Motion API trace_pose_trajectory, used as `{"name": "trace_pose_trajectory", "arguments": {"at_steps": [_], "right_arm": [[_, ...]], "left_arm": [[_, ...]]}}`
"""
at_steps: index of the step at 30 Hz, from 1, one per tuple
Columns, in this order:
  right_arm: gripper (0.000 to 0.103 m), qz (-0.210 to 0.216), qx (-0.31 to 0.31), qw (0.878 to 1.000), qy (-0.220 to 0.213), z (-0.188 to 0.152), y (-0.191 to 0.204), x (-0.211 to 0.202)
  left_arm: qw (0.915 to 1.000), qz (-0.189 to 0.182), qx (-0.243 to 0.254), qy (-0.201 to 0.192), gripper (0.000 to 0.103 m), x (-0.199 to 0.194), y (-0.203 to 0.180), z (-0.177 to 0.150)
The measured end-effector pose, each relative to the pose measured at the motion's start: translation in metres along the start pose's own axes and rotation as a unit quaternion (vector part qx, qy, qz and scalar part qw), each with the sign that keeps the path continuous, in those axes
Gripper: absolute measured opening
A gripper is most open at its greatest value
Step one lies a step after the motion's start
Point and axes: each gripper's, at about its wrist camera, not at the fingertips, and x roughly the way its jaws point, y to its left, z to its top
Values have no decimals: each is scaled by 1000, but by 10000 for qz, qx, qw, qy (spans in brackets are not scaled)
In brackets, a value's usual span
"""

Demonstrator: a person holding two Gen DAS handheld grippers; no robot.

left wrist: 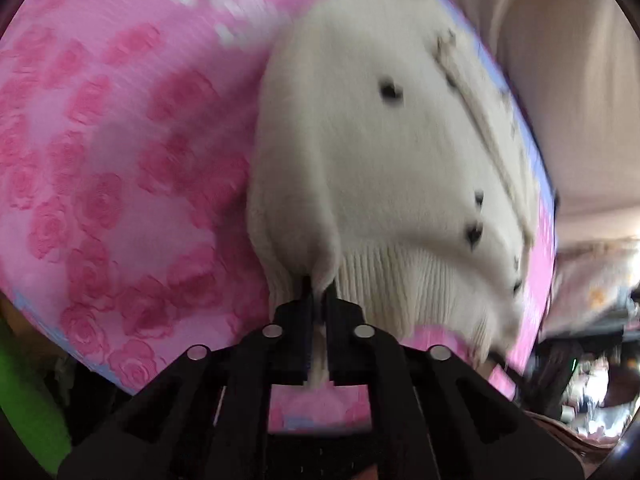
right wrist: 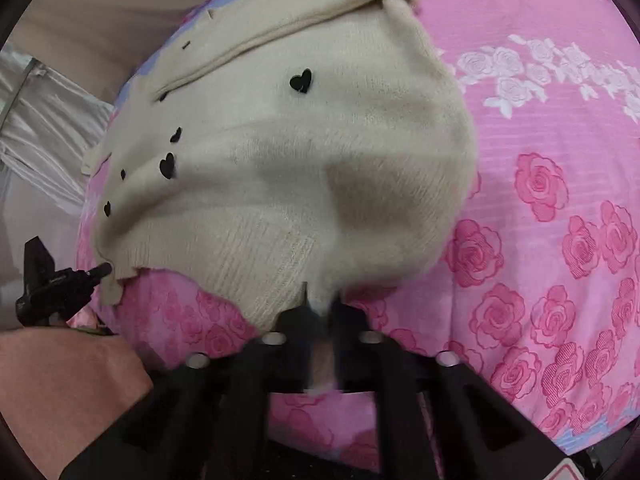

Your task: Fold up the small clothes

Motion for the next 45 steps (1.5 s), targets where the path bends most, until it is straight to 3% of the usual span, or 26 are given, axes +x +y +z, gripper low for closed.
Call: {"name": "trace_pose_trajectory", "arguments": {"at_steps": [3, 6, 8, 9, 12, 14, 15, 17, 19, 23, 28, 34, 35, 37, 38, 39, 42, 45], "right_arm": [[6, -374, -901, 9946, 354, -7, 13, -33], [6, -838, -1445, 9806, 1028, -26, 1, -36], [7, -968, -1418, 9747, 1430, -33, -16, -22], [9, -1075, -1308, 9757, 1390, -31, -22, -18], [21, -1342, -622, 9850, 889, -8, -34, -31], [32, -1001, -110, 9947, 205, 14, -35, -59], [40, -894, 70, 9959, -116, 24, -33, -70], [45, -767, 347, 9944, -630, 46, -24, -87], [45, -700, 365, 9918, -1009, 64, -6, -93], [47, -542, 261, 9887, -1373, 96, 54, -79], [51, -611, -250, 9921, -1066, 105, 124, -34], [55, -1191, -683, 9870, -839, 91, 158, -16], [55, -1270, -664, 9861, -844, 88, 157, -17], [57, -1364, -559, 9855, -835, 89, 152, -15], [57, -1391, -485, 9855, -840, 88, 148, -16], [57, -1405, -414, 9856, -844, 89, 143, -17], [57, -1462, -192, 9846, -936, 89, 132, -22], [57, -1401, -6, 9851, -996, 91, 118, -27]], "left_arm": [[9987, -87, 267, 428, 3, -22, -2, -4], [9958, 411, 371, 728, 3, -36, 11, -10], [9943, 678, 314, 755, 3, -31, 20, -6], [9948, 657, 243, 738, 4, -32, 27, -5], [9958, 690, 328, 514, 8, -35, 19, 0], [9985, 439, 305, -110, 12, -54, 9, 13], [9981, 376, 248, -420, 27, -62, 7, 25], [9927, 344, -106, -1153, 53, -80, 7, 58], [9845, 253, -436, -1681, 59, -89, 11, 89], [9618, 367, -1169, -2447, 59, -97, 33, 175], [9289, 396, -2113, -3015, 59, -101, 82, 268], [9052, 697, -2920, -3007, 56, -79, 139, 334], [8964, 655, -3025, -3175, 56, -78, 145, 338], [8956, 794, -2970, -3215, 50, -80, 146, 352], [9010, 742, -2845, -3191, 13, -79, 144, 356], [9079, 648, -2714, -3127, 6, -77, 139, 360], [9070, 540, -2200, -3550, 6, -94, 103, 362], [9088, 303, -1222, -3979, 6, -125, 27, 348]]}}
